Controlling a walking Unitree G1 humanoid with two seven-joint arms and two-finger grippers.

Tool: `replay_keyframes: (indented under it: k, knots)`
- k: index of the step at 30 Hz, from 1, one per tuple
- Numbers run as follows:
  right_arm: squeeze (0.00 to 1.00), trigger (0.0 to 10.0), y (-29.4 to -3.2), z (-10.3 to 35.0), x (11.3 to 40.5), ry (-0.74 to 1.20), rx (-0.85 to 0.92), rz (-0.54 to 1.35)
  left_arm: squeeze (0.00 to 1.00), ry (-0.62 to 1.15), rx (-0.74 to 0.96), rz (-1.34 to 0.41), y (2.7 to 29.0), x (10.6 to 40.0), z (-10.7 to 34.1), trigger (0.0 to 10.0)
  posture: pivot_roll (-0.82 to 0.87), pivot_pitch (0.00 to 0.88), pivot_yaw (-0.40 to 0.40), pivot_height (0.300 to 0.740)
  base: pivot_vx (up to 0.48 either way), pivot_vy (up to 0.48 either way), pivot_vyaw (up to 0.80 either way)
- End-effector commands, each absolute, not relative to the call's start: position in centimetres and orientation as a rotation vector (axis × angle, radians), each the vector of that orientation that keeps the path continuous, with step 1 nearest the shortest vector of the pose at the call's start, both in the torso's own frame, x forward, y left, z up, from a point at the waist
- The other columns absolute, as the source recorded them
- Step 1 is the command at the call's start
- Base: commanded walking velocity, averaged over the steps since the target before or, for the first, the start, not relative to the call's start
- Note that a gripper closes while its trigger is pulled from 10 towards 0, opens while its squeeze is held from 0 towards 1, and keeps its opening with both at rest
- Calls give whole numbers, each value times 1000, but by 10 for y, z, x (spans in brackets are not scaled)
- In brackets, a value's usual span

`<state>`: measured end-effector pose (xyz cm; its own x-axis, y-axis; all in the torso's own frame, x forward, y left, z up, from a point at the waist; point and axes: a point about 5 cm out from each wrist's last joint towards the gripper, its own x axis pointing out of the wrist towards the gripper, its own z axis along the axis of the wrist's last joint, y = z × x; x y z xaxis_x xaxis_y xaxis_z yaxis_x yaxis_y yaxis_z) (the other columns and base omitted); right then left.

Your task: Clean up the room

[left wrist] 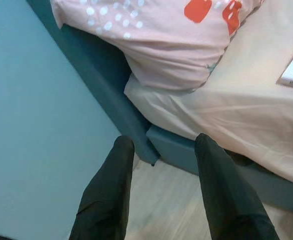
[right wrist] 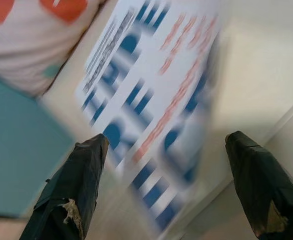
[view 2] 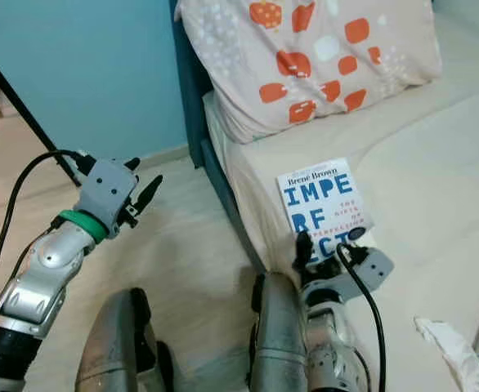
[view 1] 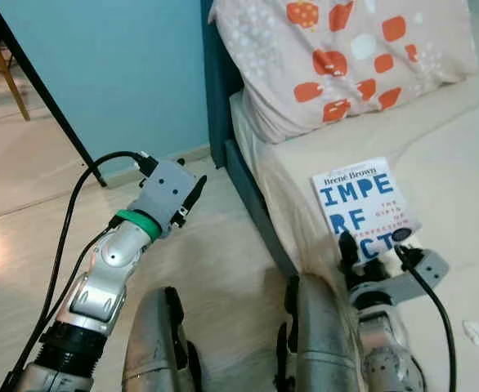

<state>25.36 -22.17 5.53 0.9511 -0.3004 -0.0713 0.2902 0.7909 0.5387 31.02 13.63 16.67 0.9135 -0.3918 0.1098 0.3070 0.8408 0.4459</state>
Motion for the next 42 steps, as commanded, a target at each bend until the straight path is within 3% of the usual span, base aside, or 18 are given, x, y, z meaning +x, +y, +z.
replay_keyframes:
  k: [1,4,18,26,35,36,38,39,40,41,42]
  knots:
    - [0,10000,-232,56,249,-43,544,-358,0,-176,441,-386,135,311,163,10000,31,168,66,576,0,0,0]
    - [0,10000,-235,59,245,-62,538,-386,0,-171,440,-378,135,311,163,10000,29,165,60,576,0,0,0]
    - [0,10000,-192,22,249,91,814,-374,0,-164,453,-363,140,309,167,10000,65,168,66,576,0,0,0]
    - [0,10000,-192,24,260,86,818,-342,0,-164,456,-363,139,309,168,10000,80,167,76,576,0,0,0]
    - [0,10000,-199,35,294,93,829,-282,0,-161,471,-374,140,307,169,10000,115,180,95,576,0,0,0]
    - [0,9333,-203,36,297,96,833,-309,0,-161,473,-374,140,306,169,10000,124,184,97,576,0,0,0]
    - [0,9333,-203,36,297,96,833,-309,0,-161,473,-374,140,306,169,10000,124,184,97,576,0,0,0]
    - [0,1922,-211,38,301,86,857,-362,0,-158,479,-373,142,304,169,10000,137,190,98,576,0,0,0]
    - [0,1922,-211,38,301,86,857,-362,0,-158,479,-373,142,304,169,10000,137,190,98,576,0,0,0]
    - [0,0,-217,39,304,74,883,-399,0,-155,482,-372,143,302,169,10000,149,195,100,576,0,0,0]
    - [0,0,-224,41,307,66,904,-431,0,-151,487,-371,144,300,169,10000,154,197,101,576,0,0,0]
